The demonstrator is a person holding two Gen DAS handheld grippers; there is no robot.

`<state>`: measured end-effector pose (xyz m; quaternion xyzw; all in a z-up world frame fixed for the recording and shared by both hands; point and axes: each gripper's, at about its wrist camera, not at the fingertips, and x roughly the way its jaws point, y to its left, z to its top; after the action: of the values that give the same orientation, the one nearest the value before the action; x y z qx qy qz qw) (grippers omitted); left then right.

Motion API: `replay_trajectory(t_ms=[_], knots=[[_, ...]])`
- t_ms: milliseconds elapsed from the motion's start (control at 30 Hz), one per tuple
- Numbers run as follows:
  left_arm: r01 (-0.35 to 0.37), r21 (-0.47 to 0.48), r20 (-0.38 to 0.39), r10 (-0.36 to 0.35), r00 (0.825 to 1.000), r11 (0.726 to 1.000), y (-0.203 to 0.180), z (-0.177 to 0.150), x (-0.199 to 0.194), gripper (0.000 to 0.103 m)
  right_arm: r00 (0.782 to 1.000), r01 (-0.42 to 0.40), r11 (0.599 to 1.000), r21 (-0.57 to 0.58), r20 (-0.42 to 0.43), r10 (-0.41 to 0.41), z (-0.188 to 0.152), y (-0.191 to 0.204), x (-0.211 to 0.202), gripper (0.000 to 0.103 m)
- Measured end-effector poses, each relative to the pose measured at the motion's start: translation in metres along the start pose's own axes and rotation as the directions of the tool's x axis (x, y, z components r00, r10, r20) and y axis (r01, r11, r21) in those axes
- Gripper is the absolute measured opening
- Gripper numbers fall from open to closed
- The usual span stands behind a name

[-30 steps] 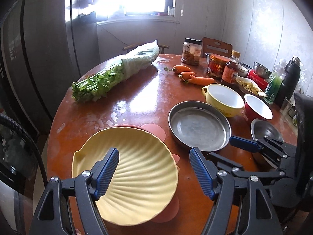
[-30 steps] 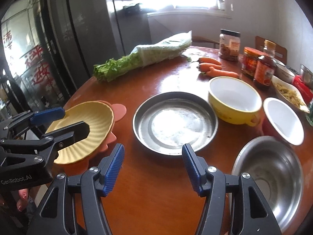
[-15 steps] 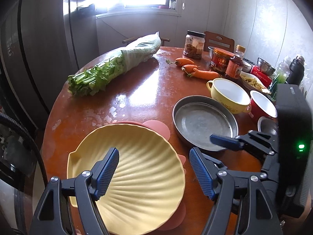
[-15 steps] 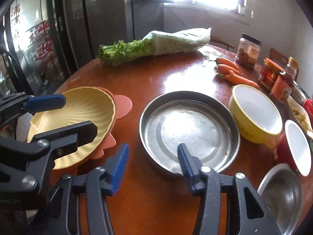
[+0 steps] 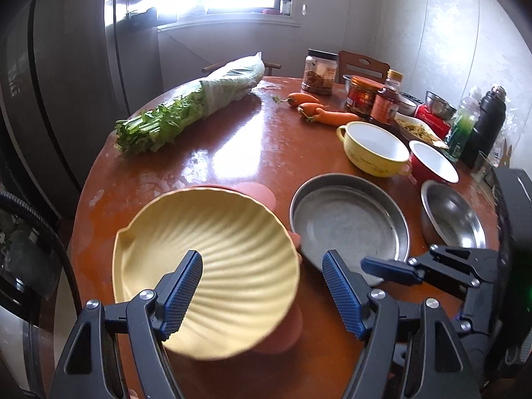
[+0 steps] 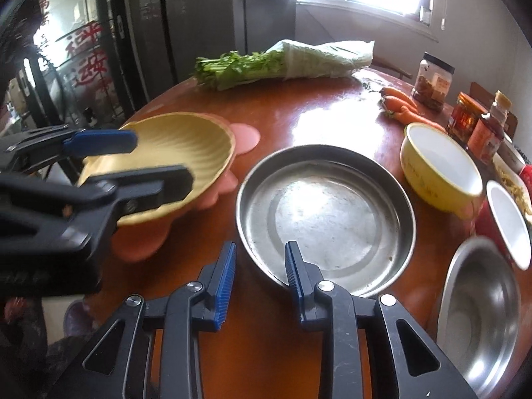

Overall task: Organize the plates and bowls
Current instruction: 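Move the left gripper to the shallow steel plate rim and close it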

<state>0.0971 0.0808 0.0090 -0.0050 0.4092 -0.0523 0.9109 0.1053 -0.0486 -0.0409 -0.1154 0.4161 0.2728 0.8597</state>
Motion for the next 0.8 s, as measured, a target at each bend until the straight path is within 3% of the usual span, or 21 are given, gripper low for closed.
replay_trajectory(t_ms=[267,600,800], knots=[[0.041,0.046,-0.006,-0.041,0.999,0.998,-0.03,-0.022,-0.015,0.074,1.0,0.001,1.0,-0.006,0.011,-0.001,-0.044,0.004,-0.038,0.031],[0.063,0.075,-0.061,-0.059,0.996,0.995,-0.061,-0.04,-0.005,0.074,1.0,0.011,1.0,-0.024,0.029,-0.01,-0.068,0.004,-0.061,0.032],[0.077,0.08,-0.082,-0.07,0.994,0.994,-0.072,-0.042,0.004,0.074,0.997,0.06,0.998,0.0,0.056,-0.06,-0.077,-0.007,-0.081,0.037]])
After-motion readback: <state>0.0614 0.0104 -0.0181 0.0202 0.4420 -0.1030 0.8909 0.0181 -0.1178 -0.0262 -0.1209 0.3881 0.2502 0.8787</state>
